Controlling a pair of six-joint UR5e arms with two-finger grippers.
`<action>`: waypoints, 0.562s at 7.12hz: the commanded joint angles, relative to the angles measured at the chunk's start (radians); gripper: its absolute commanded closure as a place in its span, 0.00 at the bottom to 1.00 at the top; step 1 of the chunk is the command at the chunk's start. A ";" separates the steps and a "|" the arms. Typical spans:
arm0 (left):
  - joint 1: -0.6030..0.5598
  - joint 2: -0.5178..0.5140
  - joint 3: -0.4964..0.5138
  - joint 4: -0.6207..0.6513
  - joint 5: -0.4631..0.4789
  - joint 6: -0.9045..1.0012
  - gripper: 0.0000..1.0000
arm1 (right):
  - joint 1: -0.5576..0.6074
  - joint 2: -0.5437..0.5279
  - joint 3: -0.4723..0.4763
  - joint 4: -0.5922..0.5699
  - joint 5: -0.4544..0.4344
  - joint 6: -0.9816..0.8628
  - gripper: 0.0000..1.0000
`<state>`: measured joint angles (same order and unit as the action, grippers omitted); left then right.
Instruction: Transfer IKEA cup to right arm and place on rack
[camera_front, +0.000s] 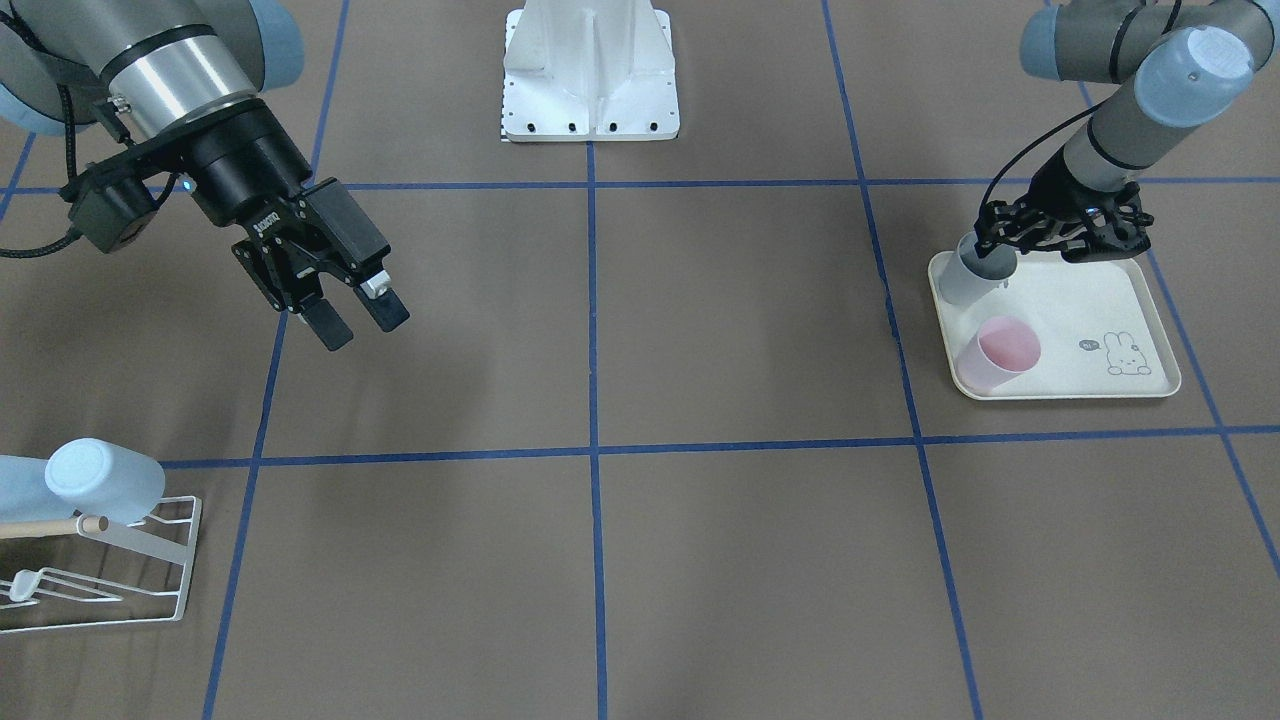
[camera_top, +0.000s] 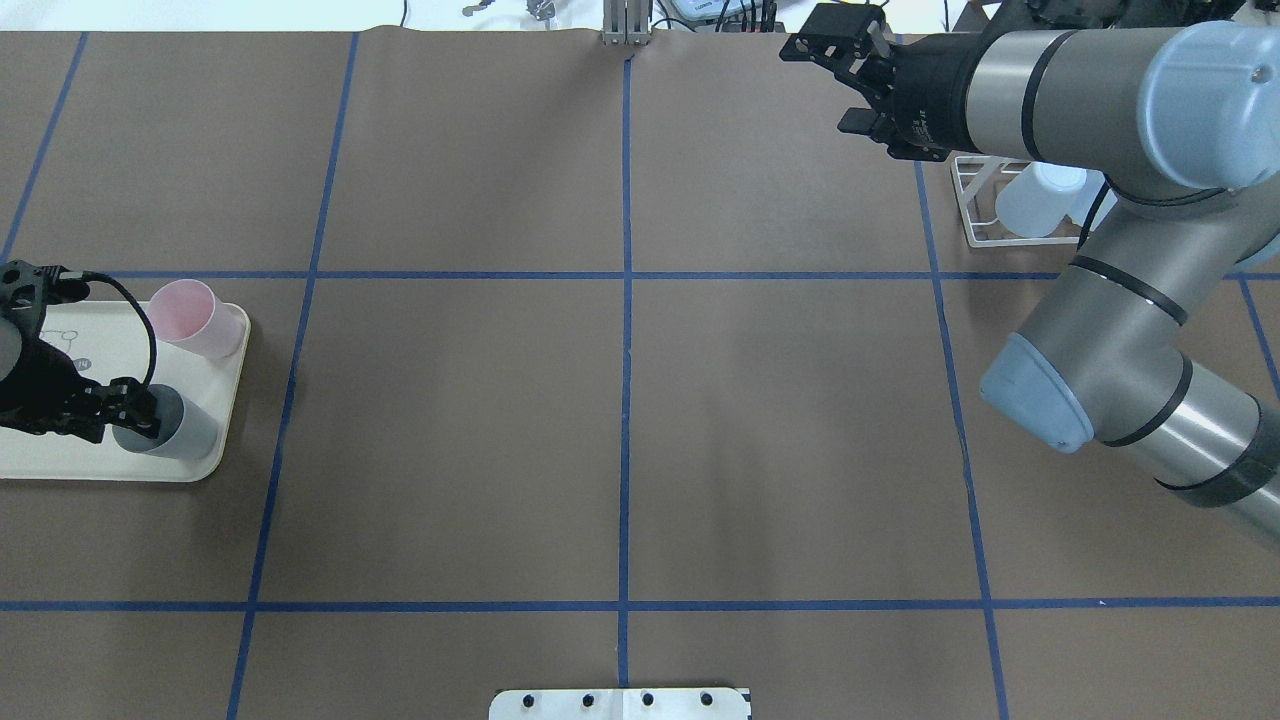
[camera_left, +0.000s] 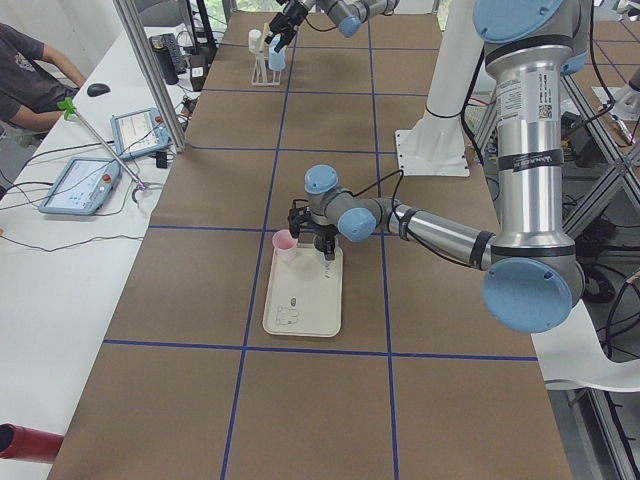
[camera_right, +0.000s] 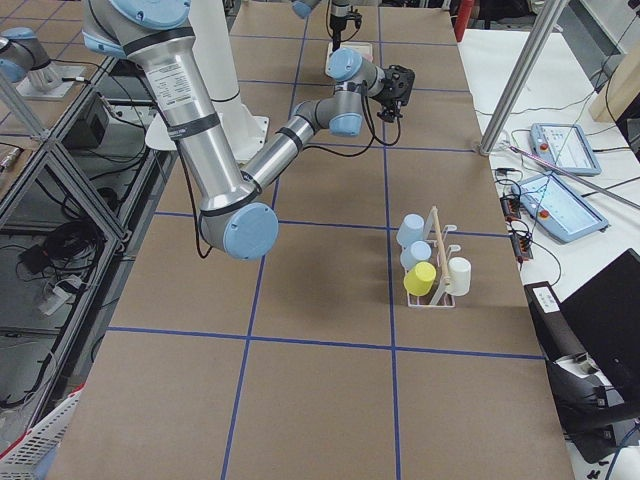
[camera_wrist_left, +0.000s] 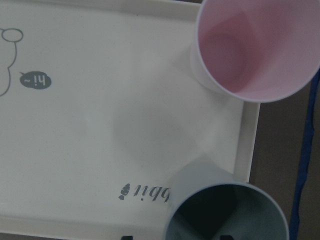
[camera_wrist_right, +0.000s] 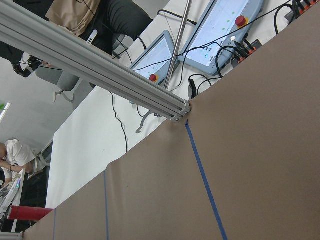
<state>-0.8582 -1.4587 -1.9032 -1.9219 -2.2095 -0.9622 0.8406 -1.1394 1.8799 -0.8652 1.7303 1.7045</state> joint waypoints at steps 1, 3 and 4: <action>0.002 0.000 0.009 0.001 0.001 0.000 0.60 | 0.000 0.000 0.001 0.000 0.000 0.001 0.00; 0.002 0.000 0.016 0.001 0.001 0.000 0.81 | 0.000 0.000 0.001 0.000 0.000 0.000 0.00; 0.002 -0.002 0.013 0.003 -0.001 0.000 0.99 | 0.000 0.000 0.001 0.000 0.000 0.000 0.00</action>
<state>-0.8560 -1.4592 -1.8897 -1.9202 -2.2093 -0.9618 0.8406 -1.1397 1.8806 -0.8652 1.7303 1.7047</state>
